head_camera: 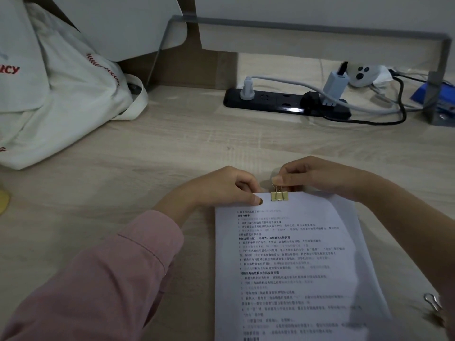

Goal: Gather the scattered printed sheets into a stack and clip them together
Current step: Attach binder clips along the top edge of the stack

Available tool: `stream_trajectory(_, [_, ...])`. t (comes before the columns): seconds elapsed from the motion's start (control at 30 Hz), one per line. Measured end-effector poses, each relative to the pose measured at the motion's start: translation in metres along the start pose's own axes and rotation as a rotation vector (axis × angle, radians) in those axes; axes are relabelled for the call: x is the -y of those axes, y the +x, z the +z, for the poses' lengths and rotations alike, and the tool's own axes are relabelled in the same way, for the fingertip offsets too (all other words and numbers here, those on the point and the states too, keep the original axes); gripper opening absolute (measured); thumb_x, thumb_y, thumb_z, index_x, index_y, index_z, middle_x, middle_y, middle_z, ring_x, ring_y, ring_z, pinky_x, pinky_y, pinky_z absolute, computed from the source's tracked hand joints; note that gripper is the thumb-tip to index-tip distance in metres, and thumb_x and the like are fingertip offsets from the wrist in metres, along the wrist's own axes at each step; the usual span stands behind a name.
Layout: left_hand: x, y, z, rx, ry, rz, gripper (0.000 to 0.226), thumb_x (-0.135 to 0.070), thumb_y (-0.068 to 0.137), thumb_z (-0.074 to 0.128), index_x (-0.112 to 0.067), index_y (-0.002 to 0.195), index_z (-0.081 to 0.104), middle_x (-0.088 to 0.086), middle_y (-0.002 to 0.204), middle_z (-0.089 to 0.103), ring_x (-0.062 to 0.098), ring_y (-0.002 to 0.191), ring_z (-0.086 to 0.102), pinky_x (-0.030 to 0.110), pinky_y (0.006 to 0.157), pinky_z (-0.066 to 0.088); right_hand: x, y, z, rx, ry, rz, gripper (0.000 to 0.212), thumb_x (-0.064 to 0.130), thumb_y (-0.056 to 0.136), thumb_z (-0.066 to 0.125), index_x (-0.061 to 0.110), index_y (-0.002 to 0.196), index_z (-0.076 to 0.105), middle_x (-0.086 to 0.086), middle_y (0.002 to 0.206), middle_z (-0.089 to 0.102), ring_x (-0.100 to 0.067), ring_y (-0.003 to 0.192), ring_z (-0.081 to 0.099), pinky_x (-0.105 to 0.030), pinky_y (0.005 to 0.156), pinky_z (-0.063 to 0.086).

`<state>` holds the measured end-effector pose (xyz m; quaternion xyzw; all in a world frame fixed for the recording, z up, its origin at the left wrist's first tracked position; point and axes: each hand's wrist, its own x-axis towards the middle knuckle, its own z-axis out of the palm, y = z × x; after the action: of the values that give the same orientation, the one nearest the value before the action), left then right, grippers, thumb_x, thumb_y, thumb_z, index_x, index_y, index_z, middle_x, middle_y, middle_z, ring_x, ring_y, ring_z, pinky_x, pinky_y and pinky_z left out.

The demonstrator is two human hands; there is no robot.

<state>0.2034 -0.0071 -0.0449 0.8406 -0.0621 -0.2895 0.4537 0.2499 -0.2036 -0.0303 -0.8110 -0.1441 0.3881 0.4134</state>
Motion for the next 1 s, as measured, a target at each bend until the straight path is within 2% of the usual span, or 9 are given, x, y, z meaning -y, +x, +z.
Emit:
stream_trajectory(0.1, [0.001,0.0,0.002,-0.021,0.026,-0.01,0.011,-0.02,0.083,0.067,-0.016,0.093,0.068,-0.005,0.085,0.066,0.006,0.079,0.06,0.019,0.073,0.047,-0.001,-0.005,0.001,-0.089,-0.133,-0.021,0.022,0.038,0.084,0.062,0.016,0.083,0.069,0.013,0.073,0.068,0.006,0.064,0.06,-0.004,0.059,0.042])
stream_trajectory(0.17, [0.003,0.0,0.006,-0.073,0.058,-0.016,0.011,-0.019,0.081,0.068,-0.019,0.092,0.068,-0.007,0.086,0.065,0.007,0.082,0.061,0.027,0.082,0.051,-0.004,-0.015,0.0,-0.189,-0.157,-0.071,0.014,0.034,0.086,0.061,0.023,0.089,0.069,0.011,0.087,0.07,0.001,0.079,0.064,-0.007,0.066,0.045])
stream_trajectory(0.23, [0.003,-0.001,0.012,-0.167,0.092,-0.007,0.017,-0.02,0.078,0.069,-0.023,0.094,0.065,-0.01,0.092,0.063,0.006,0.088,0.058,0.033,0.094,0.049,-0.012,-0.031,-0.005,-0.325,-0.132,-0.107,0.016,0.027,0.089,0.057,0.019,0.095,0.069,0.006,0.098,0.07,-0.005,0.09,0.063,-0.01,0.073,0.047])
stream_trajectory(0.33, [-0.005,-0.002,0.023,-0.307,0.265,0.052,0.034,-0.03,0.078,0.068,-0.026,0.111,0.058,-0.013,0.109,0.049,0.006,0.107,0.045,0.03,0.101,0.038,-0.031,-0.067,-0.015,-0.498,-0.119,-0.086,0.016,0.024,0.091,0.054,0.019,0.095,0.069,0.008,0.098,0.069,-0.006,0.094,0.062,-0.021,0.085,0.044])
stream_trajectory(0.43, [-0.025,-0.001,0.038,-0.297,0.389,0.095,0.043,-0.035,0.083,0.062,-0.024,0.123,0.051,-0.009,0.126,0.044,0.01,0.121,0.037,0.029,0.103,0.032,-0.056,-0.109,-0.019,-0.579,-0.113,-0.011,0.014,0.022,0.091,0.055,0.019,0.092,0.069,0.004,0.094,0.069,-0.009,0.092,0.062,-0.018,0.08,0.043])
stream_trajectory(0.57, [-0.051,0.012,0.056,-0.18,0.612,0.06,0.046,-0.042,0.087,0.055,-0.02,0.127,0.048,0.0,0.132,0.044,0.017,0.122,0.04,0.032,0.101,0.034,-0.086,-0.163,-0.011,-0.559,-0.221,0.114,0.012,0.031,0.086,0.058,0.025,0.081,0.067,0.004,0.085,0.068,-0.018,0.084,0.063,-0.027,0.073,0.045])
stream_trajectory(0.67, [-0.066,0.022,0.065,-0.144,0.687,-0.014,0.046,-0.047,0.087,0.053,-0.016,0.12,0.051,0.003,0.126,0.05,0.021,0.115,0.046,0.033,0.093,0.037,-0.101,-0.195,0.0,-0.496,-0.225,0.224,0.029,0.051,0.073,0.058,0.025,0.08,0.064,0.004,0.079,0.068,-0.016,0.072,0.064,-0.031,0.069,0.049])
stream_trajectory(0.83, [-0.077,0.038,0.076,-0.128,0.614,-0.144,0.06,-0.058,0.087,0.044,-0.005,0.112,0.058,0.014,0.11,0.062,0.03,0.1,0.059,0.031,0.072,0.034,-0.125,-0.211,0.02,-0.488,-0.209,0.239,0.024,0.039,0.079,0.066,0.017,0.073,0.063,-0.001,0.07,0.068,-0.012,0.056,0.06,-0.02,0.058,0.045])
stream_trajectory(1.0, [-0.072,0.04,0.082,-0.111,0.496,-0.113,0.042,-0.054,0.087,0.048,-0.016,0.096,0.061,0.0,0.102,0.063,0.022,0.101,0.058,0.032,0.076,0.037,-0.132,-0.209,0.022,-0.526,-0.264,0.147,0.017,0.027,0.084,0.064,0.018,0.07,0.062,0.0,0.074,0.065,-0.009,0.072,0.059,-0.018,0.064,0.045])
